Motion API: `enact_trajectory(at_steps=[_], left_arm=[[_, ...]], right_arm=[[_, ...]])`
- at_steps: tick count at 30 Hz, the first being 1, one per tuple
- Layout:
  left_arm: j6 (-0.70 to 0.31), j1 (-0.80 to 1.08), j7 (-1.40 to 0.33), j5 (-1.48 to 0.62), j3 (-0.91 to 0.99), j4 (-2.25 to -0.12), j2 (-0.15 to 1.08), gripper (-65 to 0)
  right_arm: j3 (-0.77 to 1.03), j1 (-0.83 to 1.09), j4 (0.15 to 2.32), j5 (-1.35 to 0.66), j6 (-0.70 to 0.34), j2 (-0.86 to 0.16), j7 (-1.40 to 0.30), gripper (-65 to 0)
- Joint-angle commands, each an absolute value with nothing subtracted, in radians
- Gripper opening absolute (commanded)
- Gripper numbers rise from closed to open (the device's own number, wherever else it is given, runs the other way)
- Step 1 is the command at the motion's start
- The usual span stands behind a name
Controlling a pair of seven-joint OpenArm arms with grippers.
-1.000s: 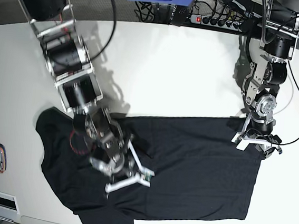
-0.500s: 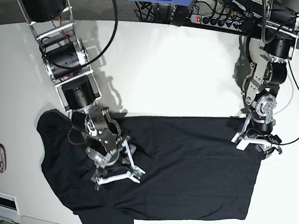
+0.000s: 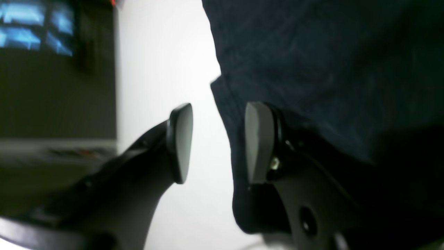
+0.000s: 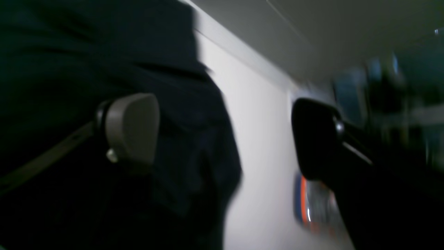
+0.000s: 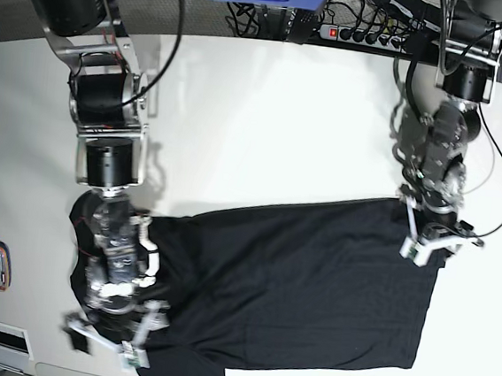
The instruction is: Fold the T-shirt properly
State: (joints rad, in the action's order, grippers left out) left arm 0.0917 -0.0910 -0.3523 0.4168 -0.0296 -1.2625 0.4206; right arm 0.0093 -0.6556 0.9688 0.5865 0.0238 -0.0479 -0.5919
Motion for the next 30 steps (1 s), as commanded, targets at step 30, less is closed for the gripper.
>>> enact_trajectory(at_steps=[30], left_arm=[[0.11, -0.085, -0.78, -0.216, 0.143, -1.596, 0.352, -41.2]], right_arm=[[0.007, -0.486, 1.156, 0.228, -0.145, -0.114, -0.579, -8.9]])
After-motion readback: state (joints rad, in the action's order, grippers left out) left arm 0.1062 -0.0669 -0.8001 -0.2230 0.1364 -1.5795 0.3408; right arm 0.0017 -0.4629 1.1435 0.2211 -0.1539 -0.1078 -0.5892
